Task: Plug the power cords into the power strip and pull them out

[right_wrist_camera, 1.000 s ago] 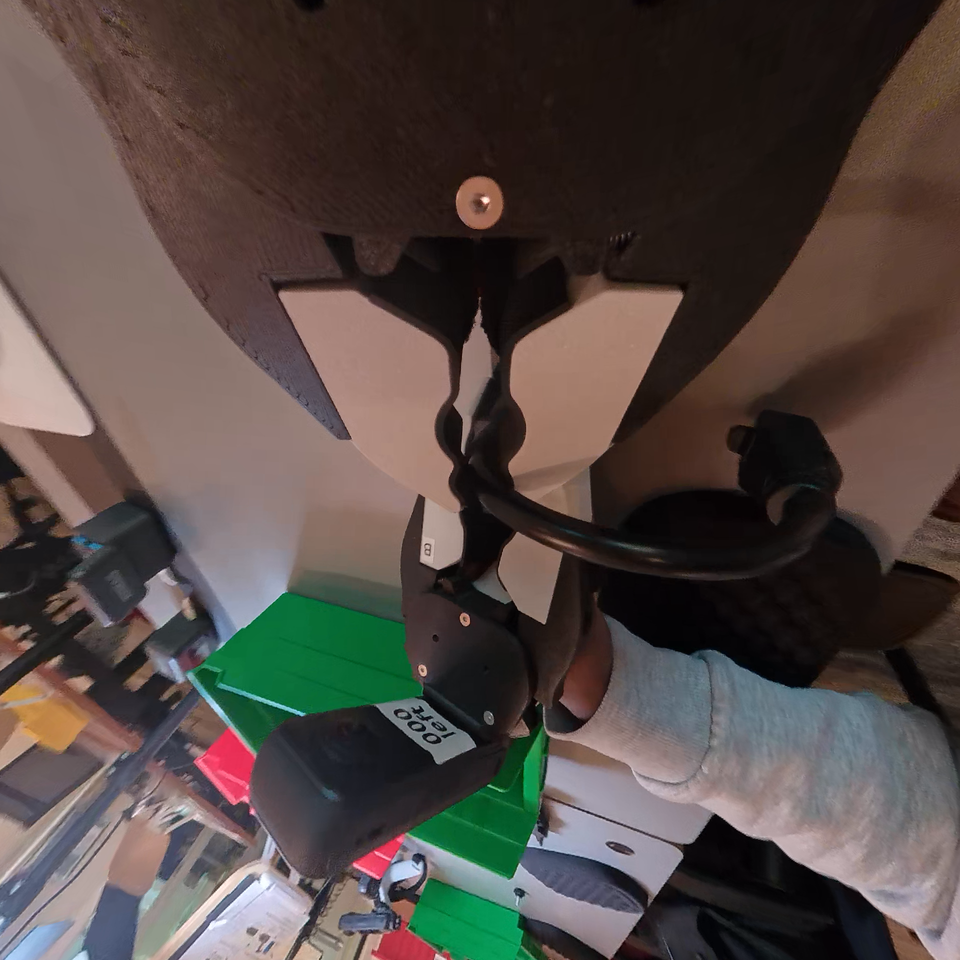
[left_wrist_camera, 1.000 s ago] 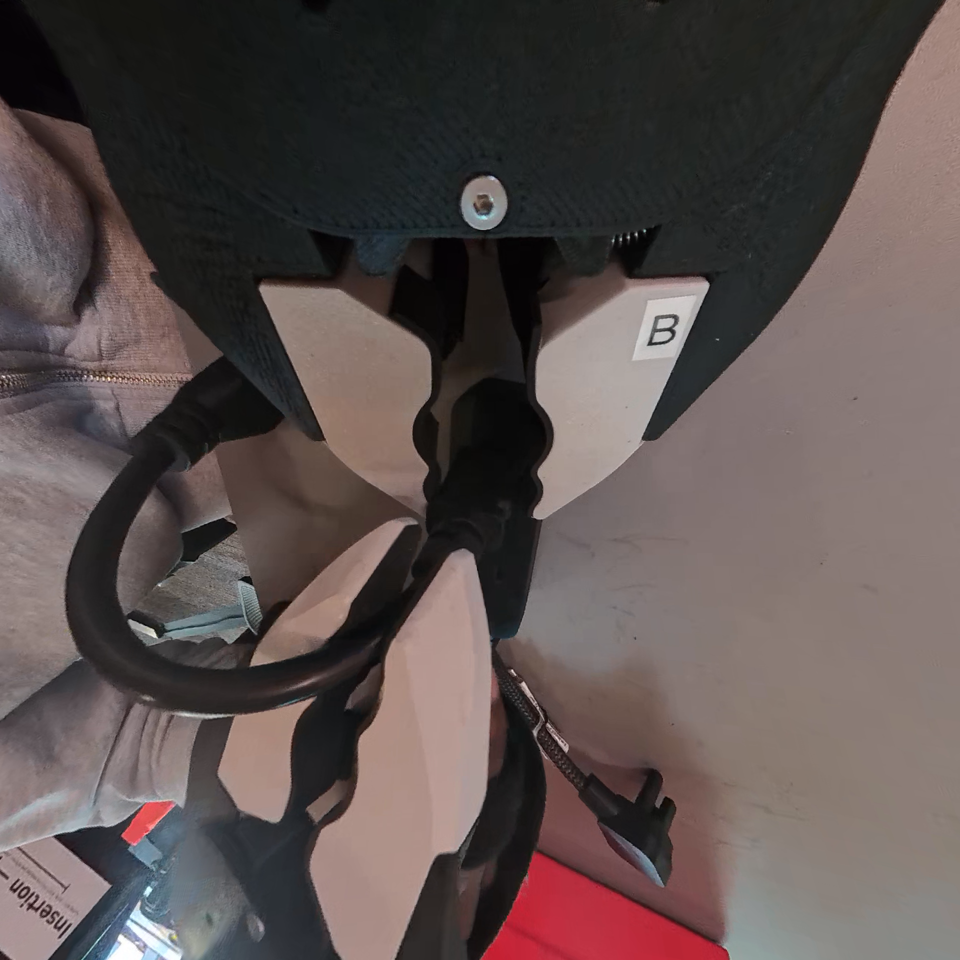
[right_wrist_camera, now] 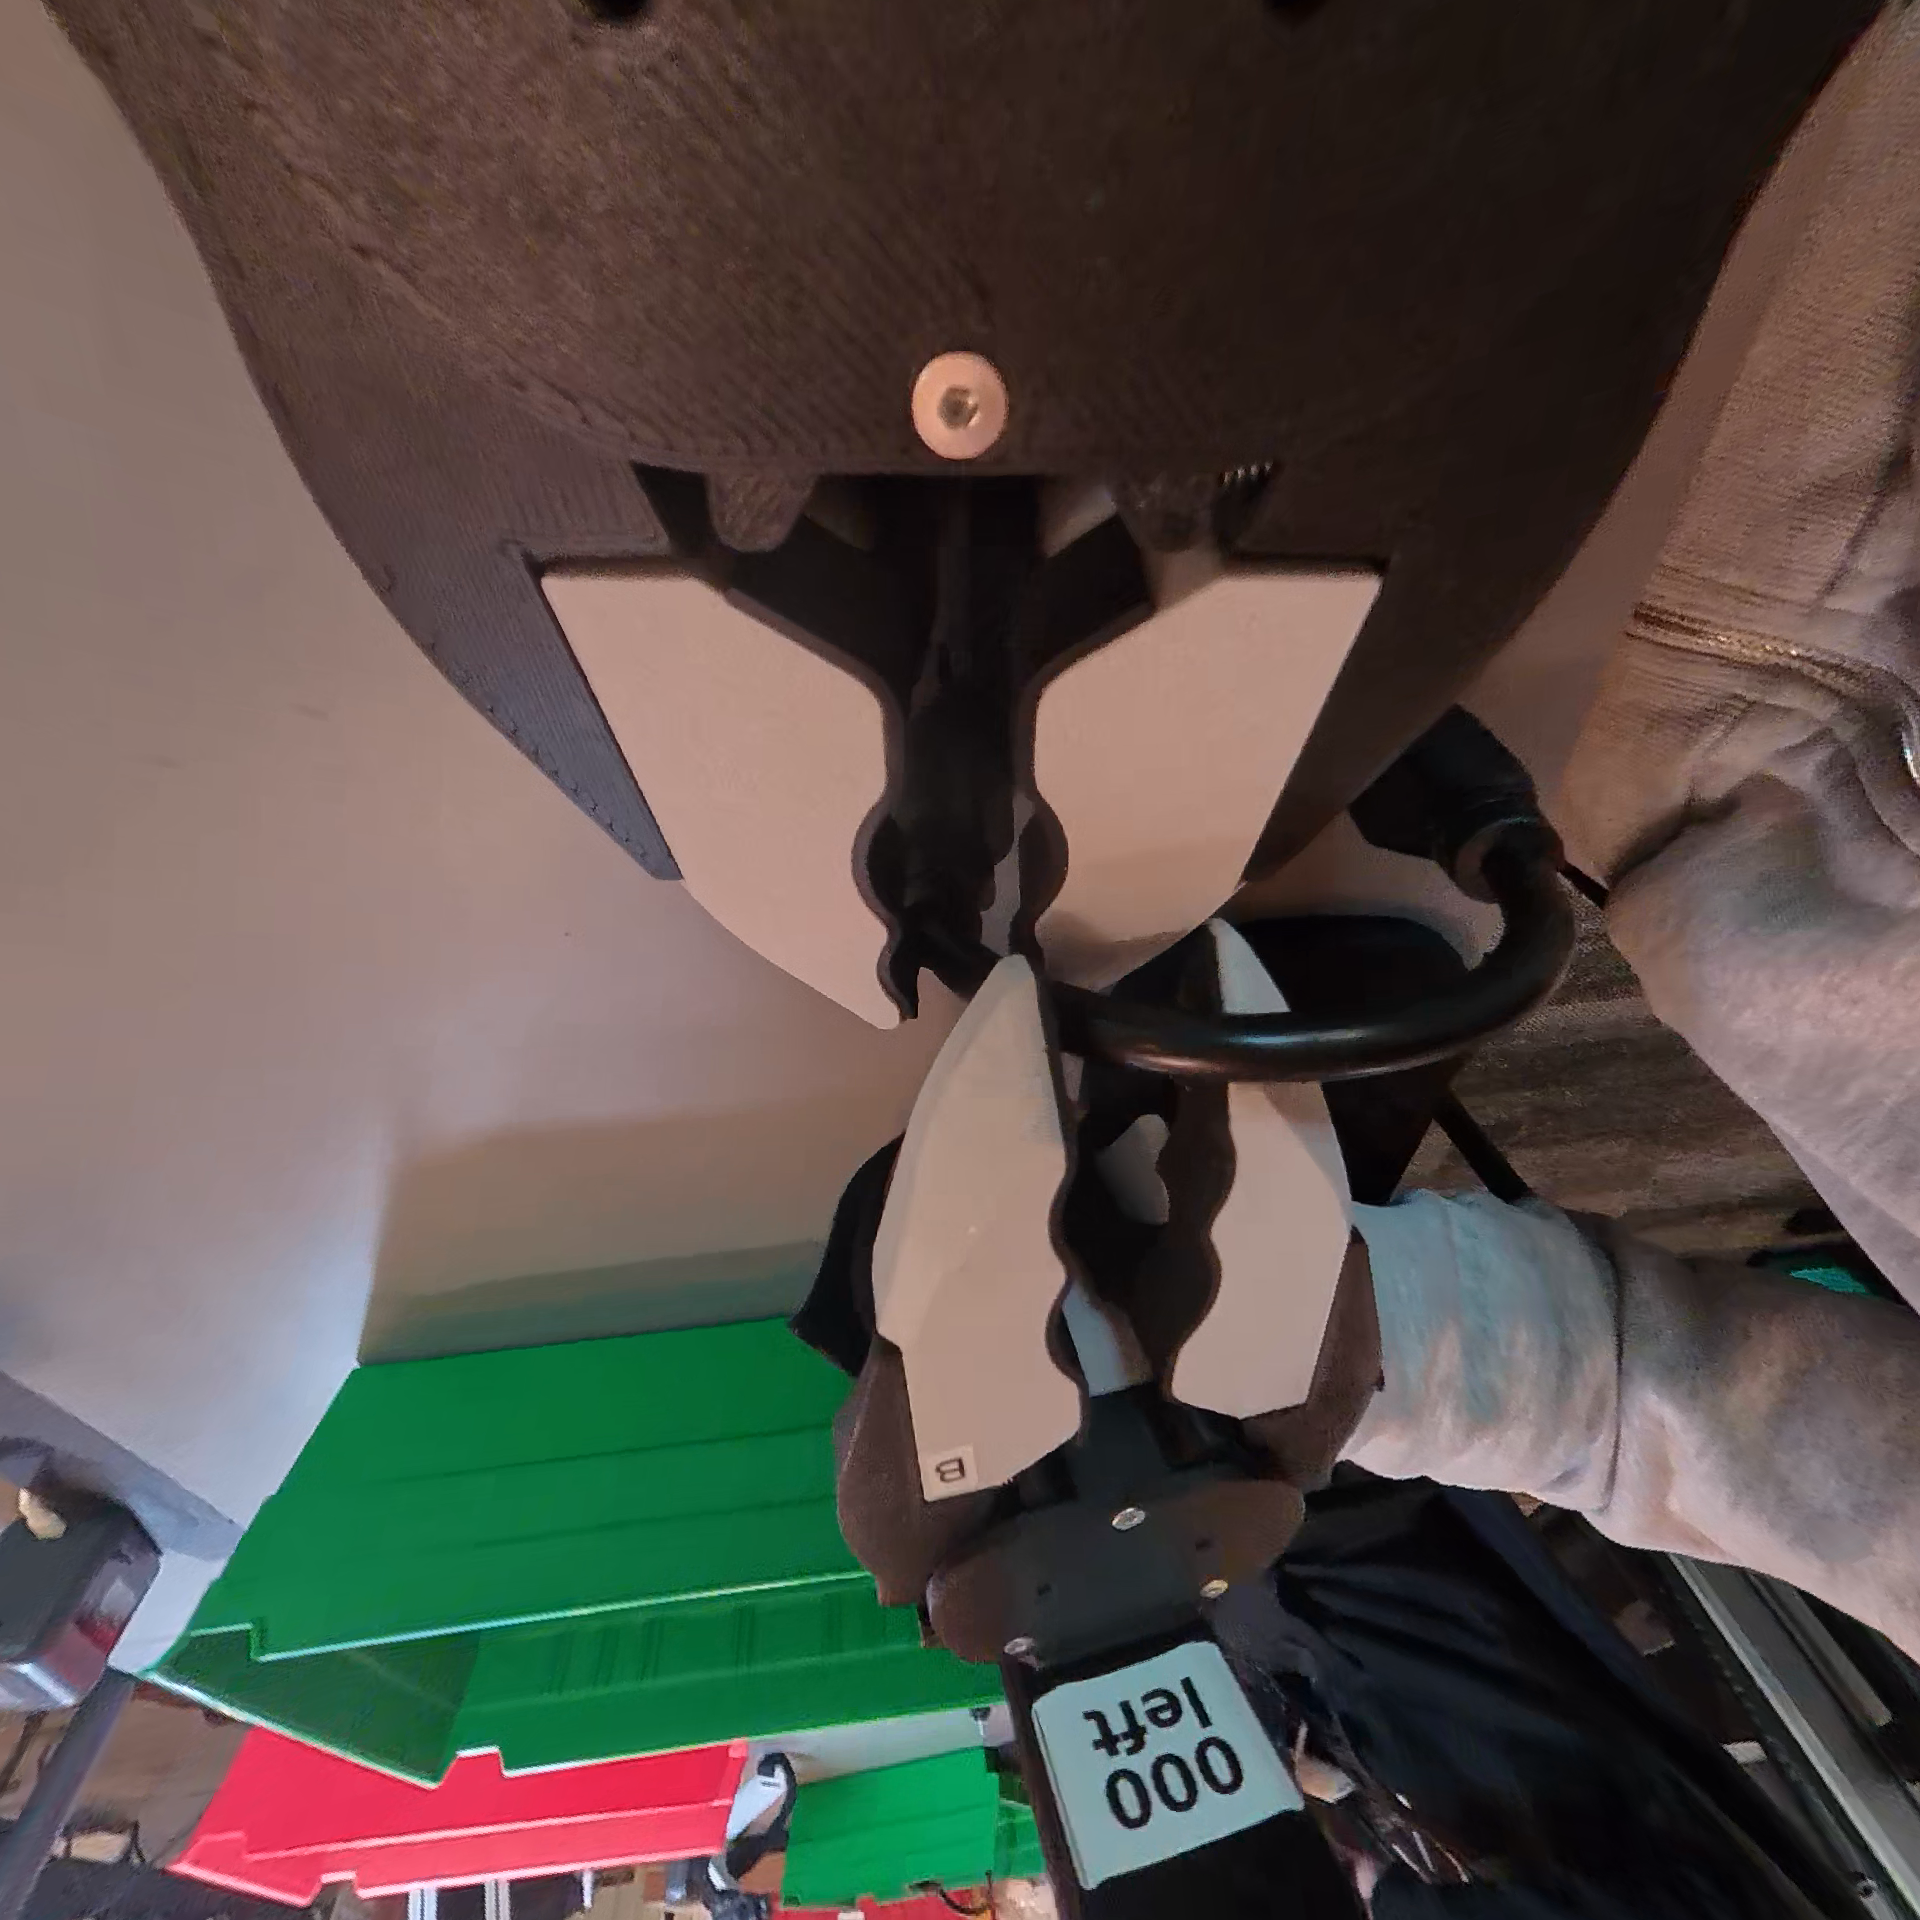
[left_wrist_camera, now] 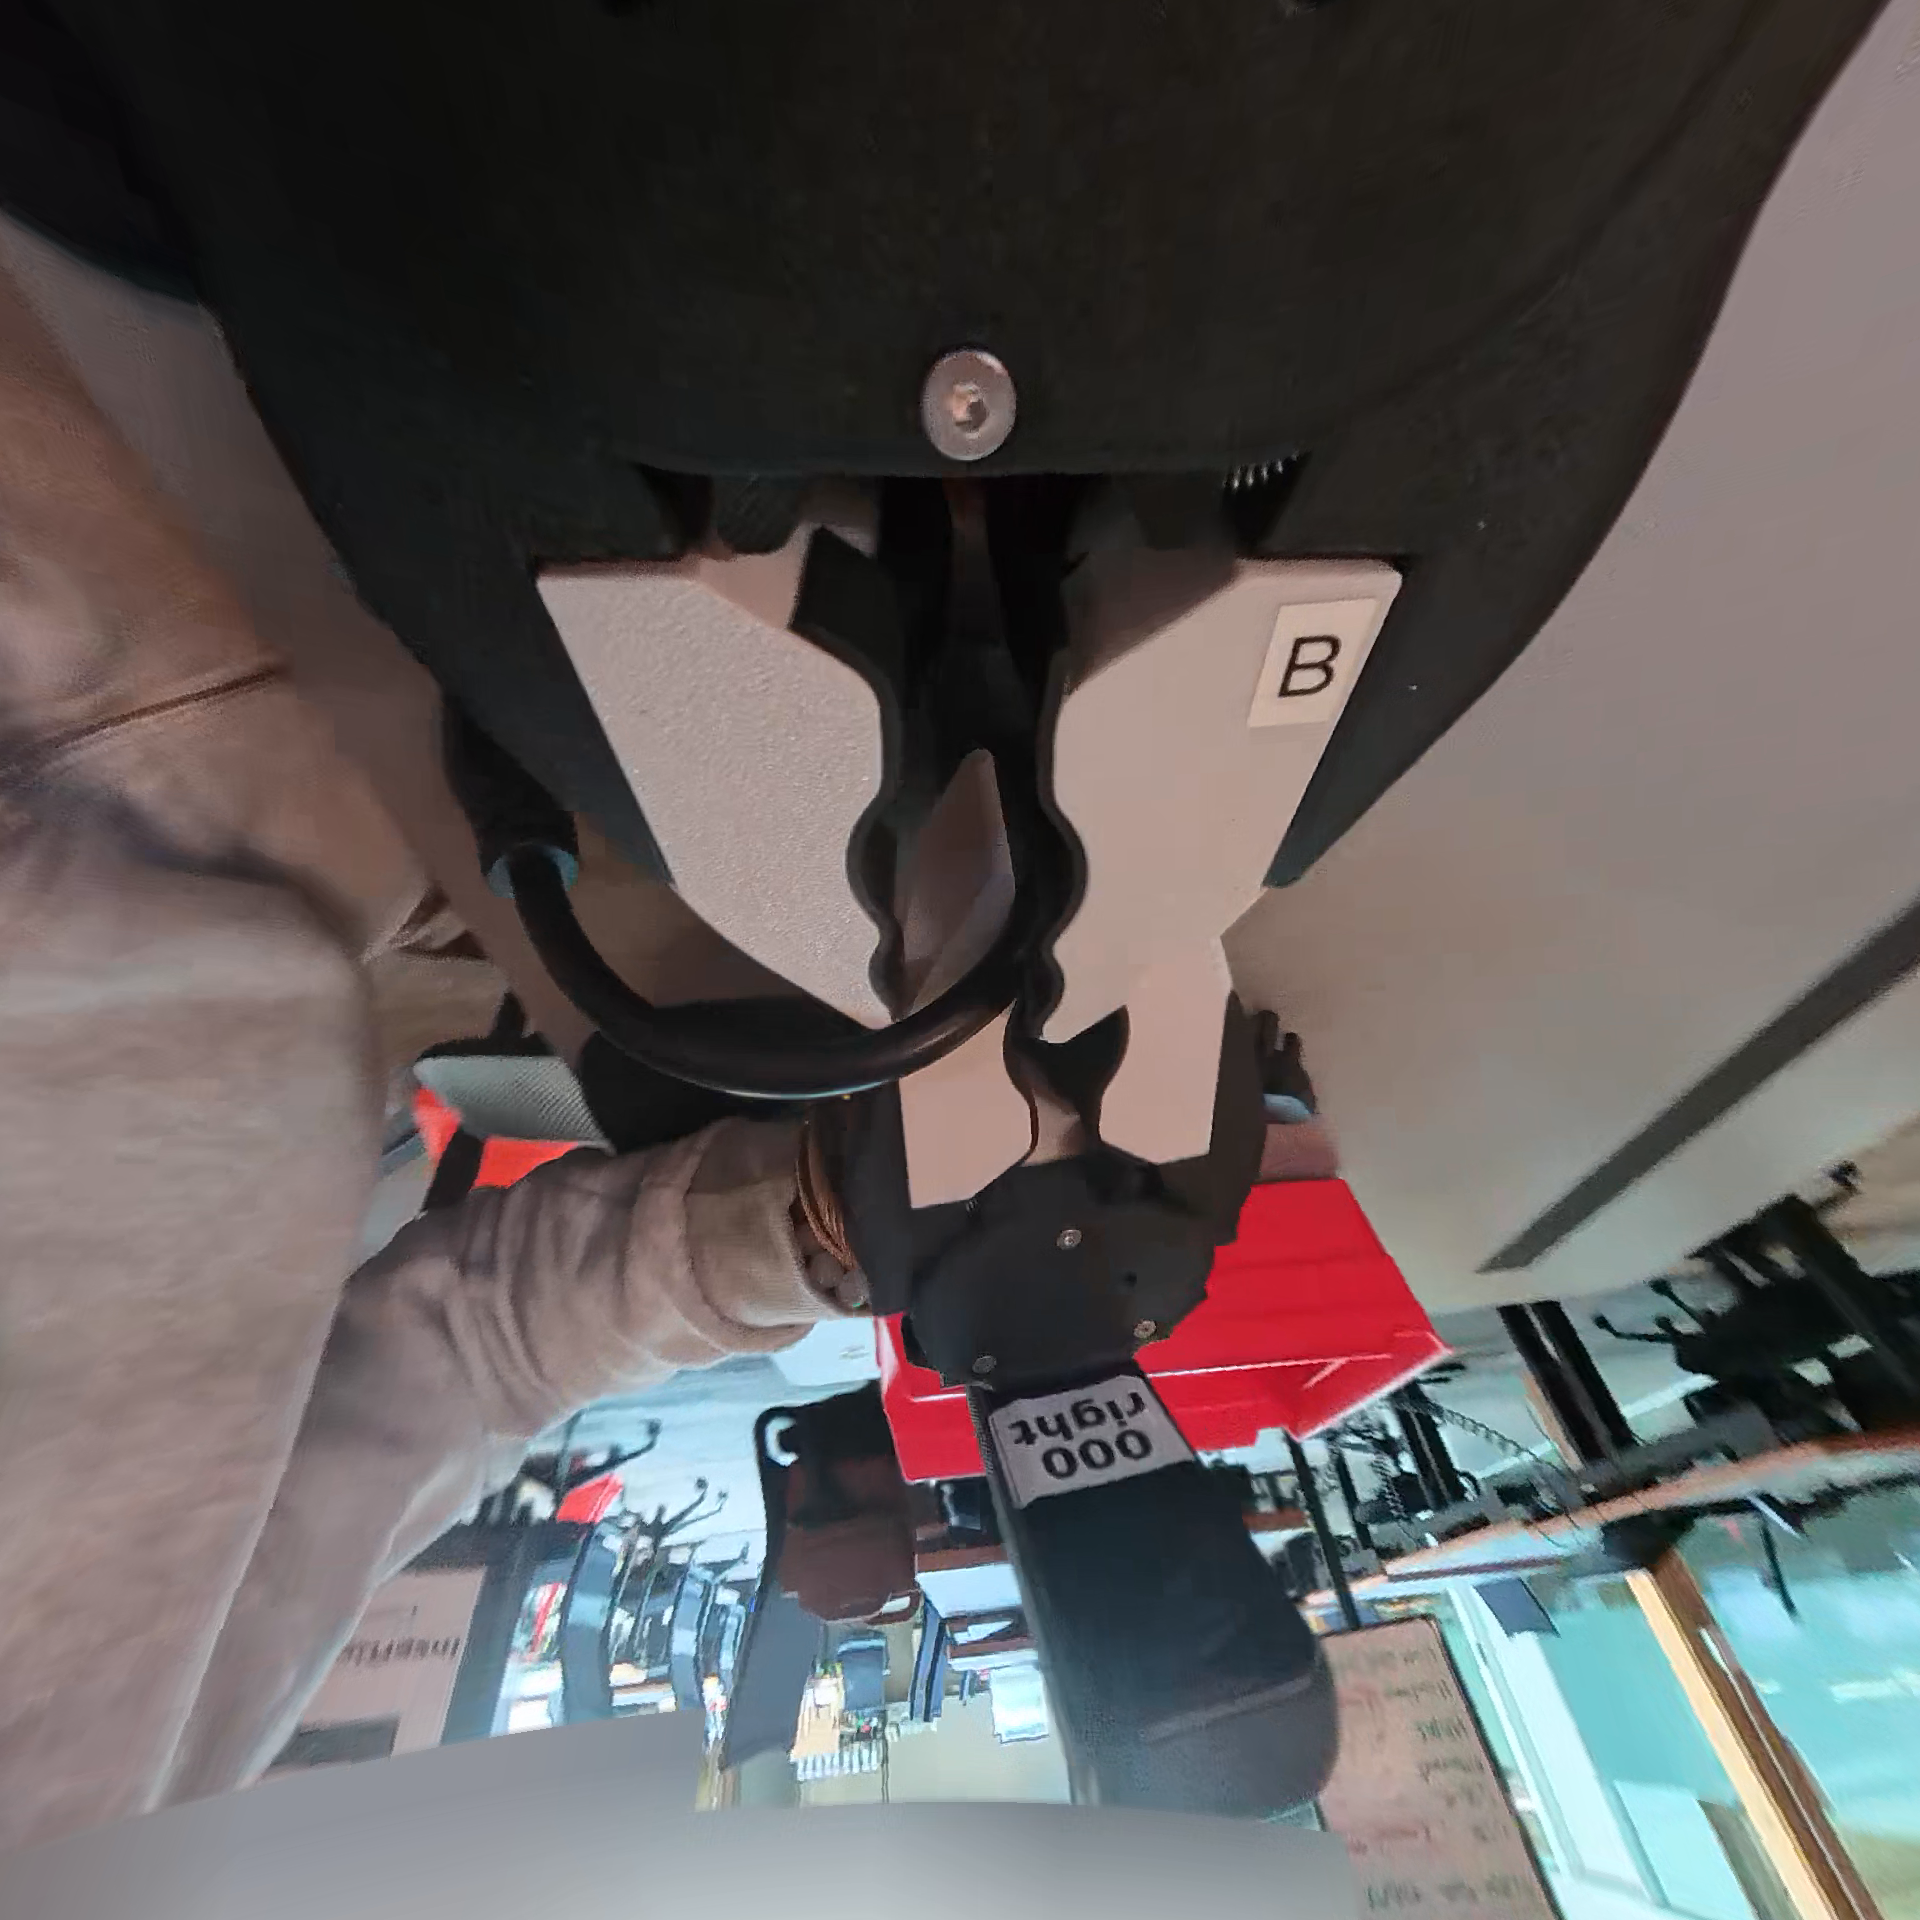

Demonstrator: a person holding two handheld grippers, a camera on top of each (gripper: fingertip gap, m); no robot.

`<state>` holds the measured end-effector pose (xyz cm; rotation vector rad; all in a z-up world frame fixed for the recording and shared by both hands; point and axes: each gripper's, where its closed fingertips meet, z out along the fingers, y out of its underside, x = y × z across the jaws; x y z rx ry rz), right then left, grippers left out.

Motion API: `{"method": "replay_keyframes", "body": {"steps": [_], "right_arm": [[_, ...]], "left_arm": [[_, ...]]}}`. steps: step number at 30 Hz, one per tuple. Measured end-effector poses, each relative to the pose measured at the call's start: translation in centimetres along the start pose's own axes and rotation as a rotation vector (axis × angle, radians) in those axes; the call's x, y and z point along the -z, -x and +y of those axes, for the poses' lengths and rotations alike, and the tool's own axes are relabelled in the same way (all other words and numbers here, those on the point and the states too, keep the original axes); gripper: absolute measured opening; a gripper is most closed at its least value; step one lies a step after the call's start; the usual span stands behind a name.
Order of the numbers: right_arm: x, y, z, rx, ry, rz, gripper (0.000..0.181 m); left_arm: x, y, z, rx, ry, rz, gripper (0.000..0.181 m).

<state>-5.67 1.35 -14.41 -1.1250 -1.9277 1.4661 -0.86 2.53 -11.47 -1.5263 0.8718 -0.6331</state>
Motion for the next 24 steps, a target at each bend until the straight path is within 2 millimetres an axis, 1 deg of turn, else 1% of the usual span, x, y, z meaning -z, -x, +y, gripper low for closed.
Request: {"method": "replay_keyframes", "body": {"steps": [2,4,5,8,11,13,14,15,16,17,18,19,20,24], "right_arm": [[0.3,0.0,0.3,-0.035,0.030,0.018,0.023],[0.9,-0.2,2.0,-0.091,0.131,0.020,0.068],[1.2,-0.1,2.6,-0.121,0.163,0.010,0.075],[1.3,0.0,2.1,-0.142,0.110,0.016,0.044],[0.1,-0.1,3.3,-0.093,0.189,0.026,0.026],[-0.1,-0.1,3.5,-0.095,0.187,0.011,0.026],[-0.1,-0.1,3.5,-0.096,0.185,0.010,0.026],[-0.1,0.0,3.5,-0.086,0.182,0.011,0.026],[-0.1,0.0,3.5,-0.081,0.179,0.016,0.026],[-0.1,0.0,3.6,-0.083,0.179,0.019,0.026],[-0.1,0.1,3.6,-0.081,0.184,0.020,0.026],[-0.1,0.1,3.7,-0.072,0.194,0.024,0.026],[-0.1,0.2,3.7,-0.064,0.207,0.026,0.026],[0.0,0.4,4.4,-0.041,0.307,0.034,0.023]], "left_arm": [[-0.1,-0.2,-0.1,0.087,-0.034,0.031,0.021],[0.0,-0.1,-0.2,0.180,-0.072,0.045,0.019],[0.1,0.0,-0.2,0.216,-0.081,0.046,0.019],[-0.1,0.0,-0.2,0.253,-0.081,0.021,0.020],[-0.1,0.0,-0.3,0.307,-0.103,0.024,0.019],[0.4,0.0,-0.3,0.317,-0.112,0.049,0.019],[0.6,0.1,-0.1,0.331,-0.106,0.056,0.022],[0.7,0.5,1.0,0.353,-0.047,0.042,0.028],[0.9,0.4,3.0,0.356,0.052,0.046,0.038],[1.1,0.2,4.6,0.366,0.127,0.058,0.039],[1.2,0.1,4.2,0.387,0.080,0.063,0.035],[1.1,0.2,4.2,0.391,0.072,0.054,0.033],[1.1,0.5,4.6,0.373,0.091,0.027,0.024],[1.2,0.5,4.8,0.377,0.138,-0.009,0.018]]}}
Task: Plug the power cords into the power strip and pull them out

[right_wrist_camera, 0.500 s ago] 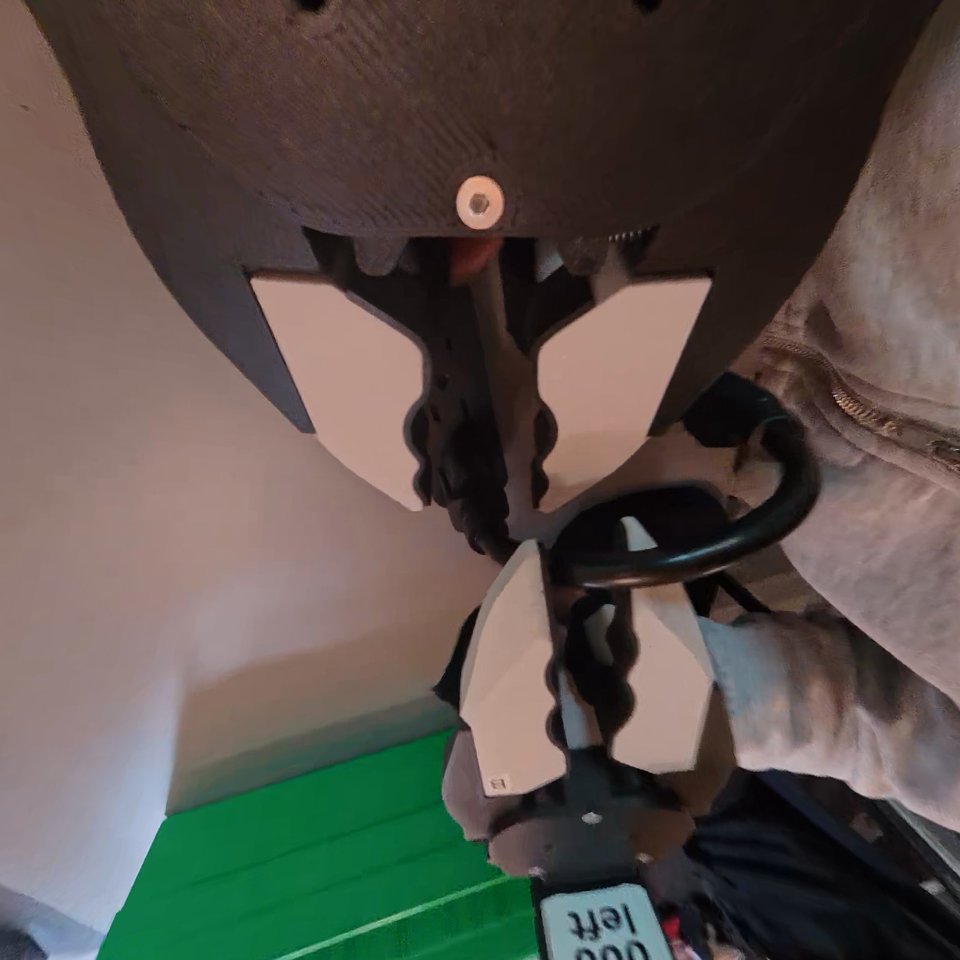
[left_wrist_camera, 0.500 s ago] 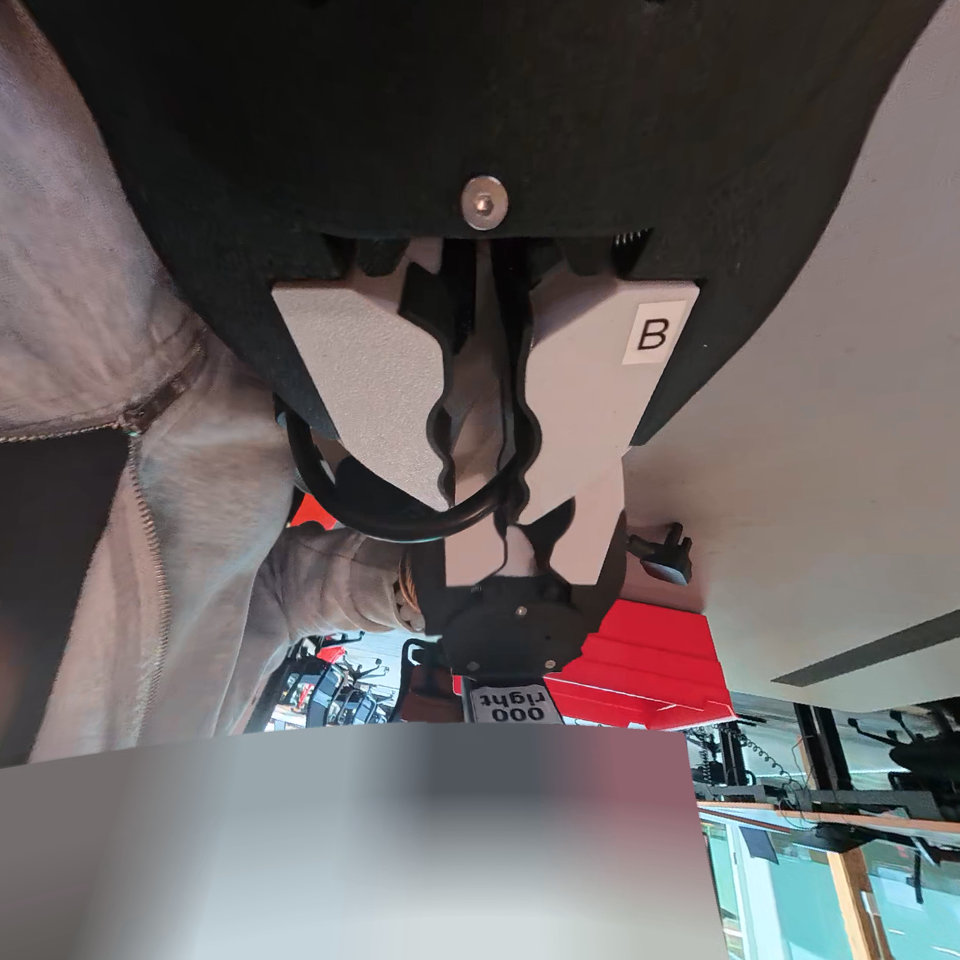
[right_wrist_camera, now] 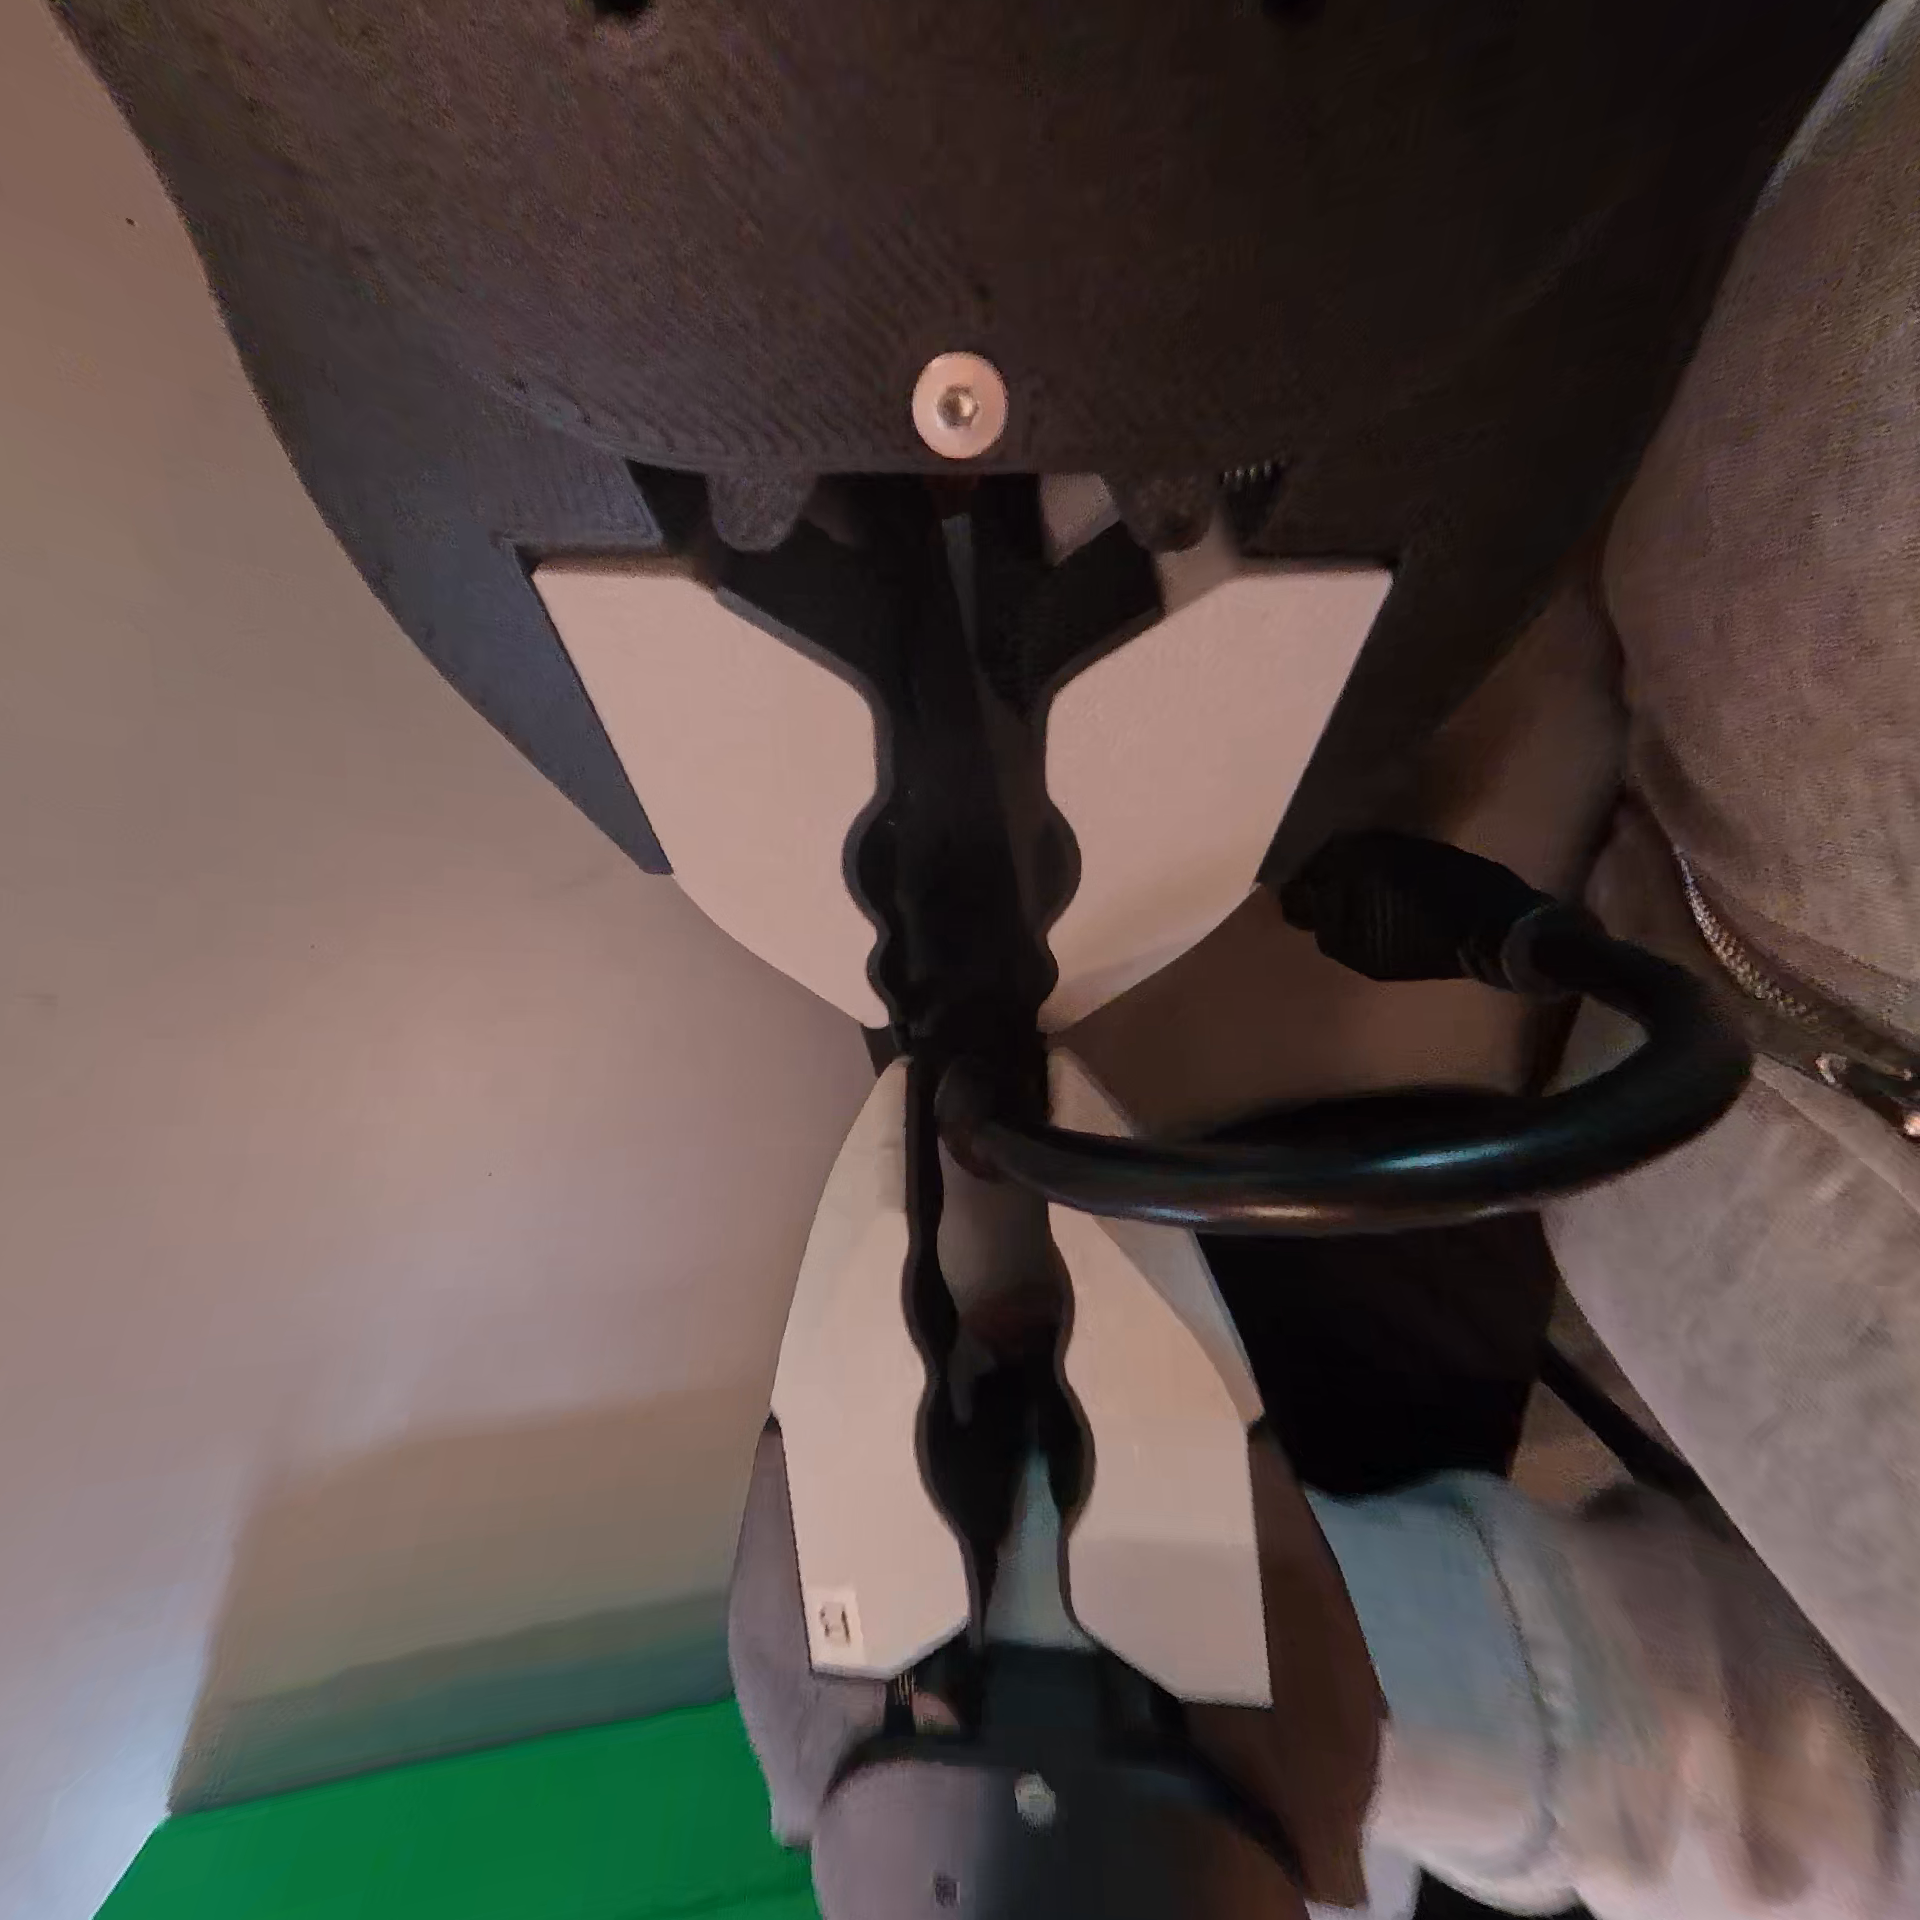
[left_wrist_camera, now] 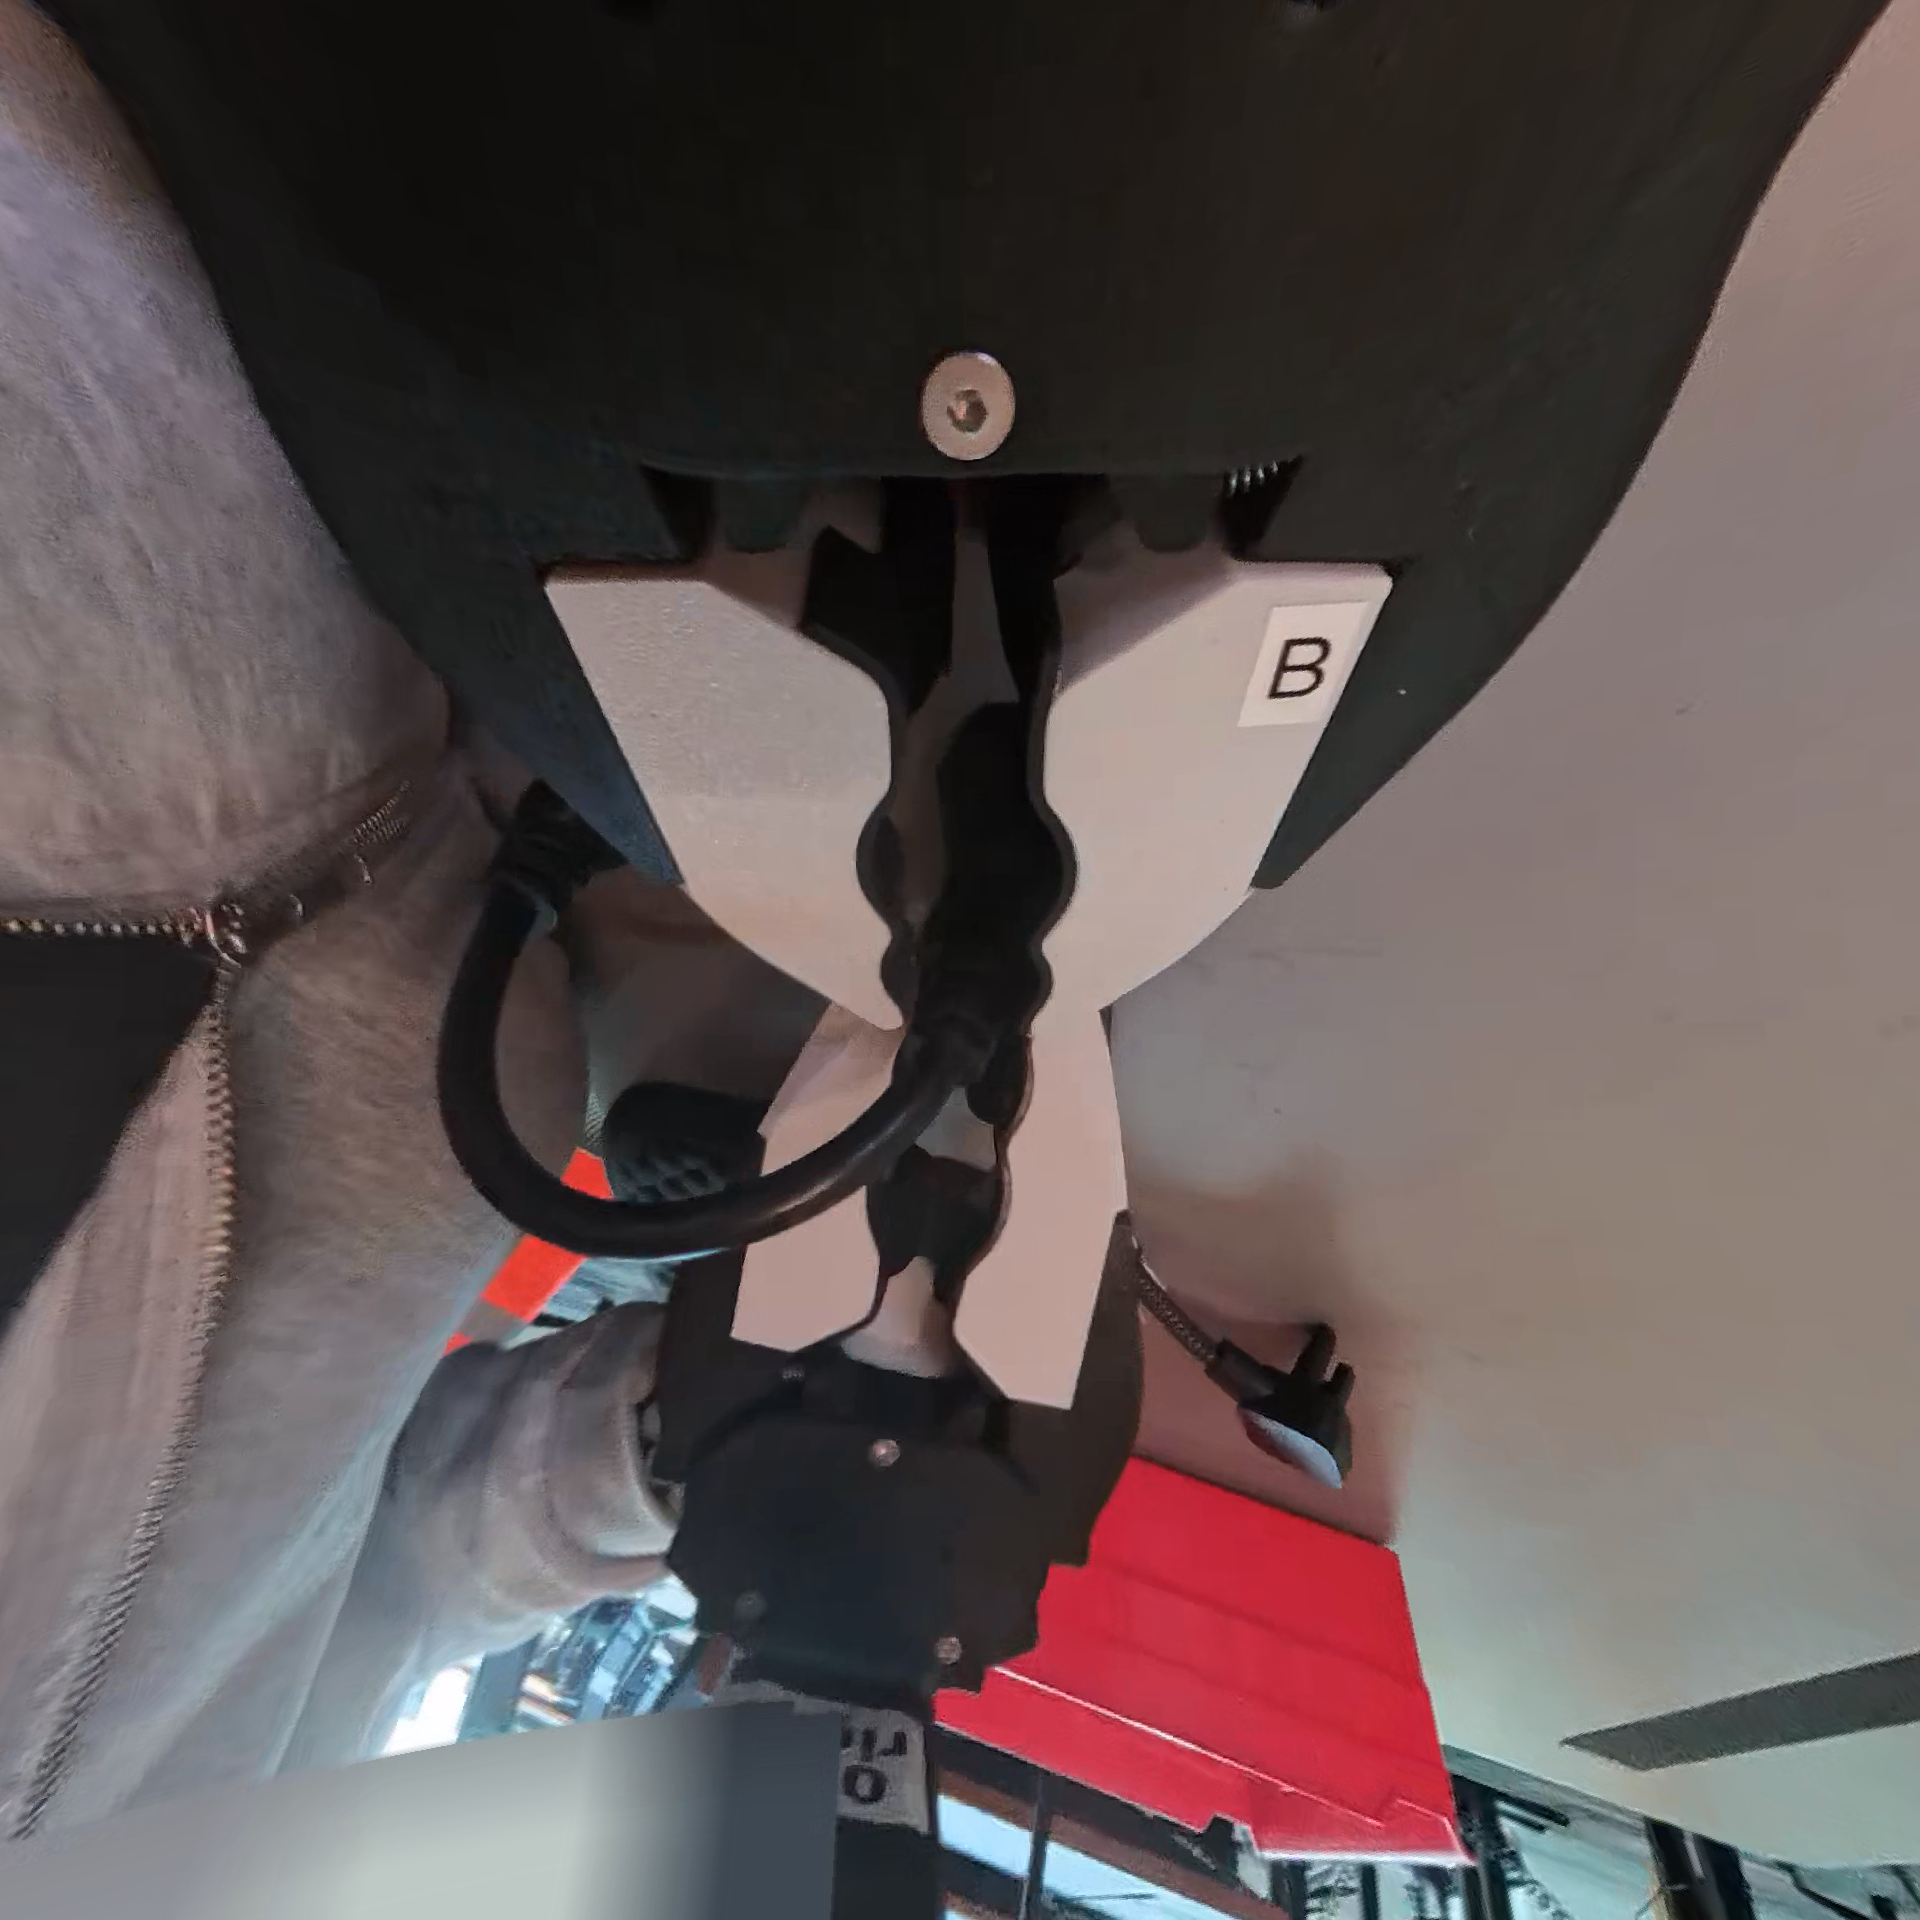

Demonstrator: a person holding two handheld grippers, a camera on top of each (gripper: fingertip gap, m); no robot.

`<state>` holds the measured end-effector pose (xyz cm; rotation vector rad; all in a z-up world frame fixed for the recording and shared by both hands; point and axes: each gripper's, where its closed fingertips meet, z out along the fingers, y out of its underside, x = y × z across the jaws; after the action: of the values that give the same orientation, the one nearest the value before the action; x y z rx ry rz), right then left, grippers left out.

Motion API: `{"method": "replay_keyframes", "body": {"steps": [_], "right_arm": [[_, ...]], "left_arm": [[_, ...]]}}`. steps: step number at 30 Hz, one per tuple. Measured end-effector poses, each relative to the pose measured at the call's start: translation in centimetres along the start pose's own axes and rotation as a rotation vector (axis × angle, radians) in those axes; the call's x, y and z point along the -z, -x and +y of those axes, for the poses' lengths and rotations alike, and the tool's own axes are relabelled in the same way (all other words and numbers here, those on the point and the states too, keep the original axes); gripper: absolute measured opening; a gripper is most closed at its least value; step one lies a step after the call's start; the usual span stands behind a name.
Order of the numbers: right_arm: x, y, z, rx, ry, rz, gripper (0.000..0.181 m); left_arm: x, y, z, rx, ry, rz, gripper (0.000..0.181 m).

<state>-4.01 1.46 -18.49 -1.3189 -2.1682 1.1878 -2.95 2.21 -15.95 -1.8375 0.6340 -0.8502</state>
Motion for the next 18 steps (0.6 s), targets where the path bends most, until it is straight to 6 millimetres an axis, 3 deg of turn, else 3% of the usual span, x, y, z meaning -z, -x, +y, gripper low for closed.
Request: {"method": "replay_keyframes", "body": {"steps": [5,12,18], "right_arm": [[0.0,0.0,0.2,0.022,0.129,0.016,0.022],[-0.2,-0.1,0.9,0.062,0.412,0.076,0.021],[-1.1,0.2,1.6,0.039,0.484,0.044,0.024]], "left_arm": [[-0.1,0.1,0.2,0.013,0.022,-0.082,0.017],[-0.1,0.2,0.4,0.037,-0.032,-0.034,0.018],[0.3,-0.1,0.6,0.103,-0.042,0.047,0.018]]}}
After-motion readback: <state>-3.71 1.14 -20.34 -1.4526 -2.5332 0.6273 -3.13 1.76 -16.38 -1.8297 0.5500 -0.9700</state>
